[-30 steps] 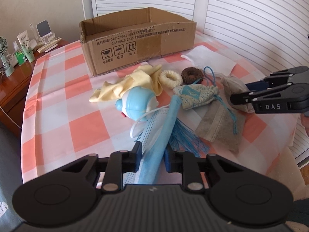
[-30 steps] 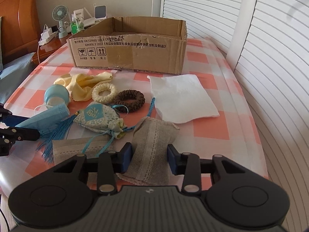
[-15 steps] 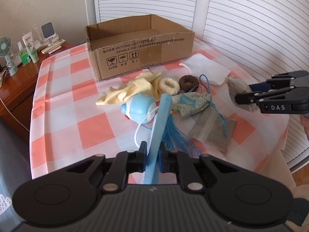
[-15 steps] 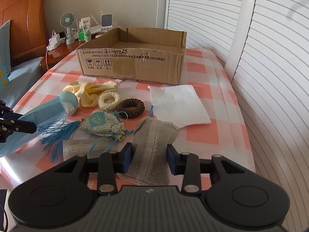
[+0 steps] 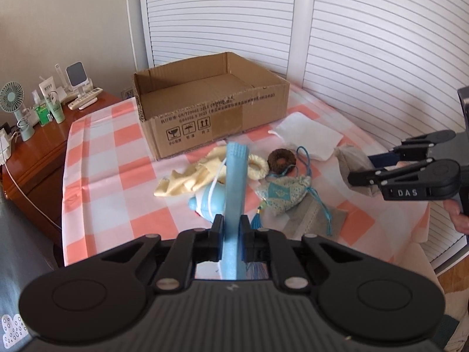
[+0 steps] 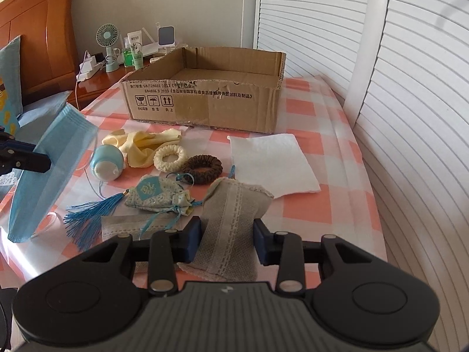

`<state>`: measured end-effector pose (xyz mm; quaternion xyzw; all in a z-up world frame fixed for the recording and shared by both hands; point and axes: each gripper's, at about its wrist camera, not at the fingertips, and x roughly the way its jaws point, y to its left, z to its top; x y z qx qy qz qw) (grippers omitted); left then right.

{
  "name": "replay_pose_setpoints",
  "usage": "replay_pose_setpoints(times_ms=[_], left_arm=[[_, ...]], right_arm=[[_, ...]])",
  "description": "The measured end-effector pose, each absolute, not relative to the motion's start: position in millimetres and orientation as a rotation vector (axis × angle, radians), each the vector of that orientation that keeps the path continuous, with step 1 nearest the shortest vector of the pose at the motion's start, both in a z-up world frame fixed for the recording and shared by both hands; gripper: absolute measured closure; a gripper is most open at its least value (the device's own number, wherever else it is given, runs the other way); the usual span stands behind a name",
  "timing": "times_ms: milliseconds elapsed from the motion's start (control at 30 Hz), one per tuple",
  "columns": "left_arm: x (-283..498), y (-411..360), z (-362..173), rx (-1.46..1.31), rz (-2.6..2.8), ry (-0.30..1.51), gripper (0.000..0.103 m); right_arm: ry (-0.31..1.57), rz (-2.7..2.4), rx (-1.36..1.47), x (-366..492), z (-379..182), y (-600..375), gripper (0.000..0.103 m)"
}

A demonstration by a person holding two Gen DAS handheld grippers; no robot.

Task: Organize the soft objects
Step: 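Carry the mask into the cardboard box and open the left gripper while the right holds the sachet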

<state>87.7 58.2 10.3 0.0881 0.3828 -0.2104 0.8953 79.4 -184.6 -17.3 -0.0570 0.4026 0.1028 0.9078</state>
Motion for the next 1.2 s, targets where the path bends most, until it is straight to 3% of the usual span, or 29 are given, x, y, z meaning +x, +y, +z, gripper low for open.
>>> replay_pose_setpoints(times_ms=[133,233,333,400,467,633,800,900,933,1033,1200], left_arm=[[95,59,10,0.176,-0.432,0.787,0.099],[98,57,2,0.180,-0.431,0.825,0.094],[92,54,-10,0.199,-0.434,0.843,0.061],[89,53,-19,0.205,-0.431,0.853,0.029],[87,53,-26,0.205,-0.432,0.858,0.026],[99,52,-45,0.190,-0.419,0.903,0.028],[109,52,-53,0.137,-0.445,0.939,0.065],[108,50,-52,0.133,-0.448,0.937,0.081],[108,51,-51,0.126,-0.448,0.933,0.083],[105,53,-44,0.114,-0.442,0.918,0.090],[99,55,-27,0.128,-0.431,0.873,0.091]], right_arm=[[0.833,0.214,-0.113,81,-17,-185,0.060],[0.840,0.211,-0.110,82,-20,-186,0.060],[0.845,0.219,-0.102,81,-22,-187,0.060],[0.844,0.218,-0.104,80,-23,-186,0.060],[0.842,0.224,-0.100,80,-23,-186,0.060],[0.839,0.221,-0.110,81,-22,-184,0.060],[0.845,0.215,-0.112,80,-24,-184,0.060],[0.842,0.206,-0.119,80,-25,-184,0.059],[0.842,0.206,-0.116,80,-25,-184,0.057],[0.829,0.207,-0.109,79,-27,-187,0.034],[0.854,0.189,-0.092,83,-37,-190,0.032]])
